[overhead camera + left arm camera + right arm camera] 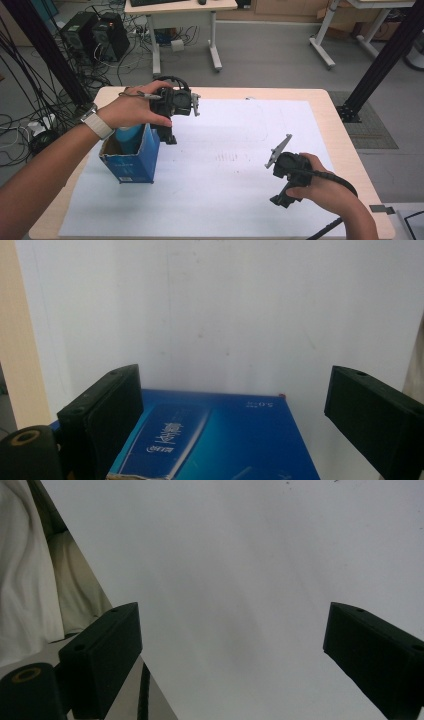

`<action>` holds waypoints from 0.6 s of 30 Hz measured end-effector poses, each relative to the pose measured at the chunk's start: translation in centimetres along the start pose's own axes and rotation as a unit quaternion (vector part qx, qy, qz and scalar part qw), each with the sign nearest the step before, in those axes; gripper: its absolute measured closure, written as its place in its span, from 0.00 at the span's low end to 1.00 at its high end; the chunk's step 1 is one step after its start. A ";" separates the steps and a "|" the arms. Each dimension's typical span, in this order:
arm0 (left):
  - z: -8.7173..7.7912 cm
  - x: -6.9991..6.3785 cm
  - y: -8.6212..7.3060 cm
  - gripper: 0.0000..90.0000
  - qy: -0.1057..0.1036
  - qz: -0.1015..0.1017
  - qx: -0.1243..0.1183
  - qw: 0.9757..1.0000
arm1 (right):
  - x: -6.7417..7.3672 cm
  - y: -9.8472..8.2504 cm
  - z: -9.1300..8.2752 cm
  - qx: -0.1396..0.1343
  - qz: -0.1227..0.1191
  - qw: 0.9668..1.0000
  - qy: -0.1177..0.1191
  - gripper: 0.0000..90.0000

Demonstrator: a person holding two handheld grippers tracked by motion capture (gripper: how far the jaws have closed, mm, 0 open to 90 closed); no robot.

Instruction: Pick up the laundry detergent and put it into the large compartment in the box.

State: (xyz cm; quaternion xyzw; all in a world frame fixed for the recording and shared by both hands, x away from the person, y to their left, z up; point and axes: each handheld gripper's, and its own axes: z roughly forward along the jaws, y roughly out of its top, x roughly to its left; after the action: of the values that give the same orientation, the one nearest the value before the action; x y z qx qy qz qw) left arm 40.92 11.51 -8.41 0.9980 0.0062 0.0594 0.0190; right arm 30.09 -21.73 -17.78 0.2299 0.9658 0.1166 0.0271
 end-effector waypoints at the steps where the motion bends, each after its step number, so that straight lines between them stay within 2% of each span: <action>1: 0.2 0.2 0.1 0.10 -0.001 -0.001 0.002 1.000 | 0.0 0.0 0.0 0.000 -0.001 1.000 0.000 0.10; 8: 0.7 0.7 0.1 0.10 0.004 -0.005 -0.004 1.000 | 0.3 0.0 -0.2 0.002 0.004 1.000 -0.001 0.10; 18: 1.3 1.0 0.8 0.10 0.000 -0.005 0.006 1.000 | 0.1 0.2 -0.3 0.003 0.001 1.000 -0.001 0.10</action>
State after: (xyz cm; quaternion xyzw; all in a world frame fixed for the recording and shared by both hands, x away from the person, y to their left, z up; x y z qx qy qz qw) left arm 42.11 10.70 -9.56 0.9981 0.0115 0.0593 0.0128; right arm 30.04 -21.56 -17.42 0.2310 0.9660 0.1132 0.0267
